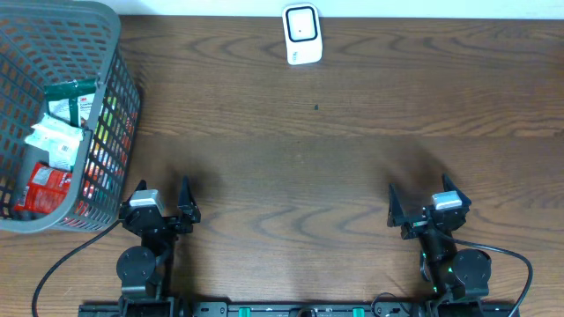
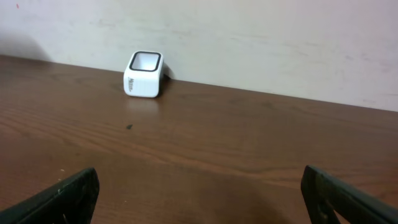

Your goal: Scan the item barcode

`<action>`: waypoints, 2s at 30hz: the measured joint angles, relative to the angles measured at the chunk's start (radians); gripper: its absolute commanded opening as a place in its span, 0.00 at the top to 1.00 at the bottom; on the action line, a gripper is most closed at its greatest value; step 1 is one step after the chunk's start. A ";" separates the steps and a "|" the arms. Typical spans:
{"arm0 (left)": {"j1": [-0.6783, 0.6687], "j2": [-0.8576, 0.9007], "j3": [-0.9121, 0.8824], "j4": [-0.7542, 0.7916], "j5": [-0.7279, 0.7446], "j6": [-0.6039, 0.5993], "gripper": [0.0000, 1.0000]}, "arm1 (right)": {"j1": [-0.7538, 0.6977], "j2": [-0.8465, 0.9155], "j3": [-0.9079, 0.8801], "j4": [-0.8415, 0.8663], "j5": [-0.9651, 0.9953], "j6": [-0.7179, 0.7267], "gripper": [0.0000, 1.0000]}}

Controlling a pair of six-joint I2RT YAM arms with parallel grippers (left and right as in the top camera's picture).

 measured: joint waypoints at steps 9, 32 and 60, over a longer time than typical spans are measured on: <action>0.000 0.000 0.013 -0.002 0.121 -0.017 0.15 | 0.000 0.000 0.000 0.000 0.000 0.000 0.01; 0.000 0.329 0.666 -0.446 0.211 -0.053 0.15 | 0.000 0.000 0.000 0.000 0.000 0.000 0.01; 0.179 1.484 2.066 -1.252 0.077 0.190 0.15 | 0.000 0.000 0.000 0.000 0.000 0.000 0.01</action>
